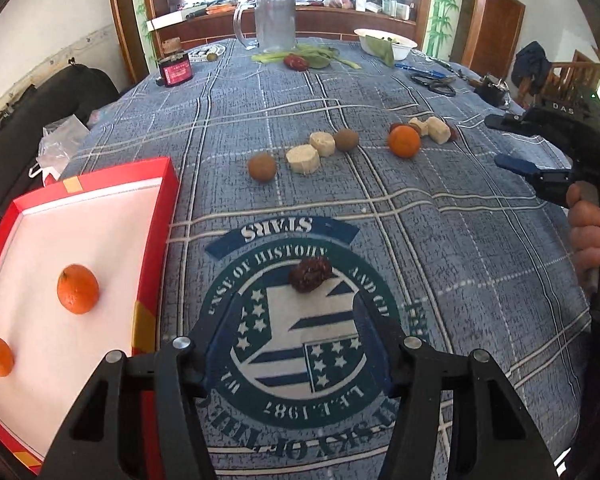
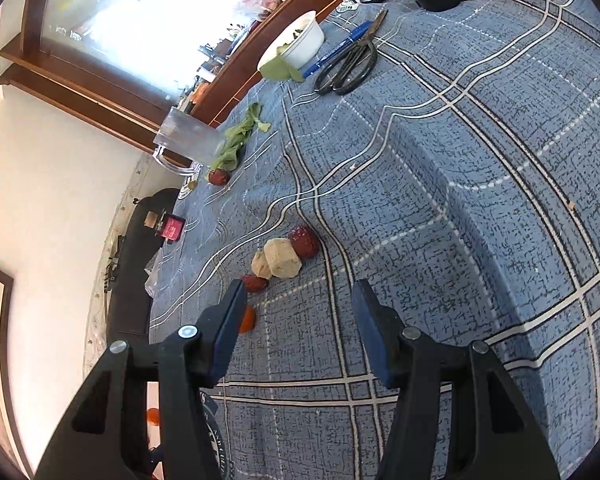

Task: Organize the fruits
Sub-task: 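Move both open tools back over the table toward the dark date, then grasp the dark date with the left tool while the right tool grasps a beige cube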

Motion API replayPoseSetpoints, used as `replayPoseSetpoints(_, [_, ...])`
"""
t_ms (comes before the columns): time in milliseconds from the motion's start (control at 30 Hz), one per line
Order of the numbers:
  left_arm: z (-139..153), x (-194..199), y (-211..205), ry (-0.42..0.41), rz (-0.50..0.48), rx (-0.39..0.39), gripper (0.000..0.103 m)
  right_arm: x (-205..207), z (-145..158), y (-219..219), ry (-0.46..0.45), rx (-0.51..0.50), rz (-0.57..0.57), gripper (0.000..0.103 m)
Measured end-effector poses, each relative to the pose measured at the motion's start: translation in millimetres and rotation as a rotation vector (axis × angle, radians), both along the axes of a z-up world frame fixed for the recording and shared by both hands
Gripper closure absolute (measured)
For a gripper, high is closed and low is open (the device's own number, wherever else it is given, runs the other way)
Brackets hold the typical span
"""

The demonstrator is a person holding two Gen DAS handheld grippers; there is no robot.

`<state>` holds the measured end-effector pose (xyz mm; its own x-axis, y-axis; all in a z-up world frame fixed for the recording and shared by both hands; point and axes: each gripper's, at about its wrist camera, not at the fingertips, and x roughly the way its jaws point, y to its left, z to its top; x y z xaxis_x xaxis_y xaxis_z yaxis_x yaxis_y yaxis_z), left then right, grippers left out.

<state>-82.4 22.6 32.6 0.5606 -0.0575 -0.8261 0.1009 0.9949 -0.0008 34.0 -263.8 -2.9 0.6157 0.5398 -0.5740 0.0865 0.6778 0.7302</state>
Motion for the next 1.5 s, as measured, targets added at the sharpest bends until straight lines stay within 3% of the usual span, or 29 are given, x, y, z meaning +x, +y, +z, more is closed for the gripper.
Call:
replayPoseSetpoints(233, [-2, 8, -12, 0.001, -0.02, 0.008, 0.046, -2, 1, 8, -0.005, -0.044, 0.029, 0.046])
replayPoseSetpoints(433, [-7, 22, -9, 0.012, -0.016, -0.004, 0.072, -2, 2, 12, -0.008, -0.064, 0.042, 0.046])
replayPoseSetpoints(567, [-10, 23, -9, 0.011, -0.027, -0.015, 0.079, -1, 1, 10, -0.005, -0.08, 0.031, 0.046])
replayPoseSetpoints(900, [3, 9, -1, -0.027, 0.003, -0.069, 0.079, -1, 2, 8, -0.02, -0.113, 0.013, 0.046])
replayPoseSetpoints(1100, [22, -13, 3, -0.063, 0.0, -0.103, 0.079, 2, -3, 10, -0.016, -0.019, 0.039, 0.053])
replayPoseSetpoints(1200, [27, -20, 1, -0.067, -0.029, -0.105, 0.079, 8, -8, 18, 0.034, 0.035, 0.066, 0.06])
replayPoseSetpoints(1300, [29, -24, 0, -0.072, -0.05, -0.116, 0.079, 17, -7, 26, 0.07, 0.003, 0.027, 0.06])
replayPoseSetpoints(1500, [23, -30, 5, -0.053, -0.066, -0.145, 0.079, 36, -14, 33, 0.14, 0.044, -0.057, 0.06])
